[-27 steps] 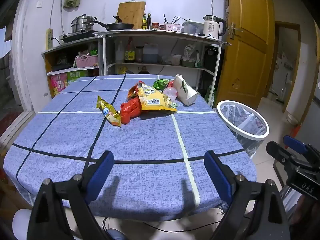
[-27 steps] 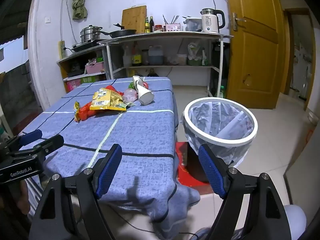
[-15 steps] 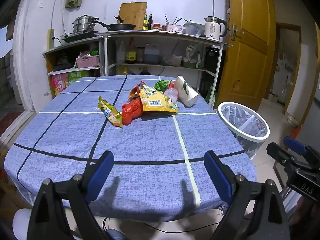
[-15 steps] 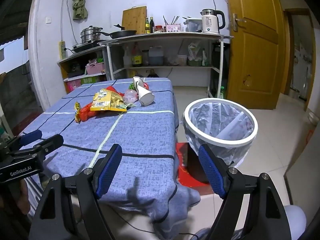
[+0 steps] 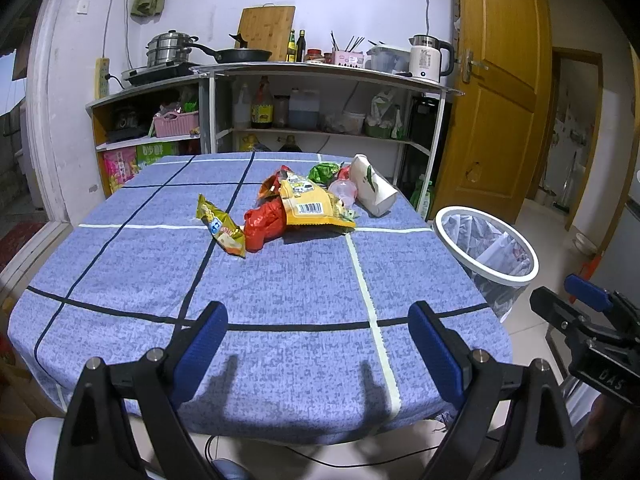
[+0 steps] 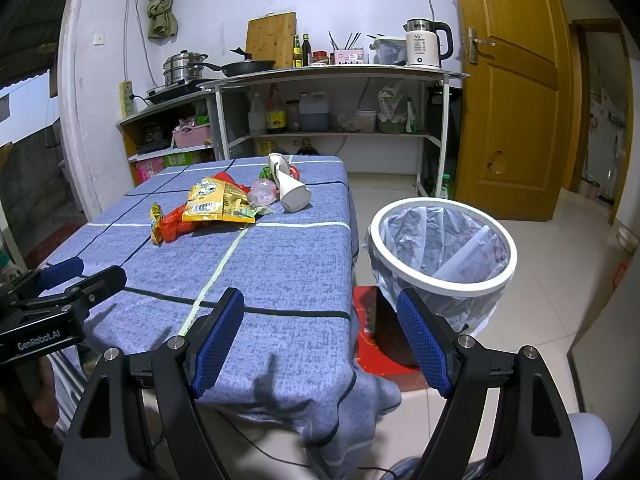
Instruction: Collect trash
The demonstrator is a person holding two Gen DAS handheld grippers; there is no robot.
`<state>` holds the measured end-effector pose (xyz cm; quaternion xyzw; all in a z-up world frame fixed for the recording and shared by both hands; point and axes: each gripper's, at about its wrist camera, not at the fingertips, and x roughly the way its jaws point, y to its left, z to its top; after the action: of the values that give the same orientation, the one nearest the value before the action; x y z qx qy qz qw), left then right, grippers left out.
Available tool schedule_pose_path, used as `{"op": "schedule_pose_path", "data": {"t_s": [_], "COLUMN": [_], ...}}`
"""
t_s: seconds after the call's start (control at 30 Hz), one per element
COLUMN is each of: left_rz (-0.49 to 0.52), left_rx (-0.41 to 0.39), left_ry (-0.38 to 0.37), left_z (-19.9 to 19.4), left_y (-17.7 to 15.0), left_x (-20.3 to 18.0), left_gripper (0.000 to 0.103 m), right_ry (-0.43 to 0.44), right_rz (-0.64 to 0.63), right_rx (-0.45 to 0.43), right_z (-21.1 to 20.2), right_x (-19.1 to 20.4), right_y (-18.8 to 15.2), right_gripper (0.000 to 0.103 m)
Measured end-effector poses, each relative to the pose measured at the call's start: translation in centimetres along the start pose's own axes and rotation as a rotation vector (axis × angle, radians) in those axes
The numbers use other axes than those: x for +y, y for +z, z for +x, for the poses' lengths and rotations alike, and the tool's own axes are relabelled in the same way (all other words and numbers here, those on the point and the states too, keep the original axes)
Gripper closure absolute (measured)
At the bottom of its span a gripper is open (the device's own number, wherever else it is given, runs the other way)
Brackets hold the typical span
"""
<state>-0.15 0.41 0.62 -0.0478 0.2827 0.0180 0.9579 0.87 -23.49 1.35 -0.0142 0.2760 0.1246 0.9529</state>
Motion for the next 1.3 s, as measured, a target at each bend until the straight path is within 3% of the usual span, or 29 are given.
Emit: {"op": "schedule_pose_path", "data": {"t_s": [1.3], "left_rz": [-0.004], "left_rx": [0.006], "left_ry": [-0.007], "left_z": [0.17], "left_y": [0.02], "left_x": [-0.78], "left_gripper": [0.010], "right_ry": [0.003], "right_rz": [-0.009], "right_rx": [0.010], "right_z": [0.46], "right_x": [0.57], "right_y": [-0.12], "right_gripper": [0.024]}}
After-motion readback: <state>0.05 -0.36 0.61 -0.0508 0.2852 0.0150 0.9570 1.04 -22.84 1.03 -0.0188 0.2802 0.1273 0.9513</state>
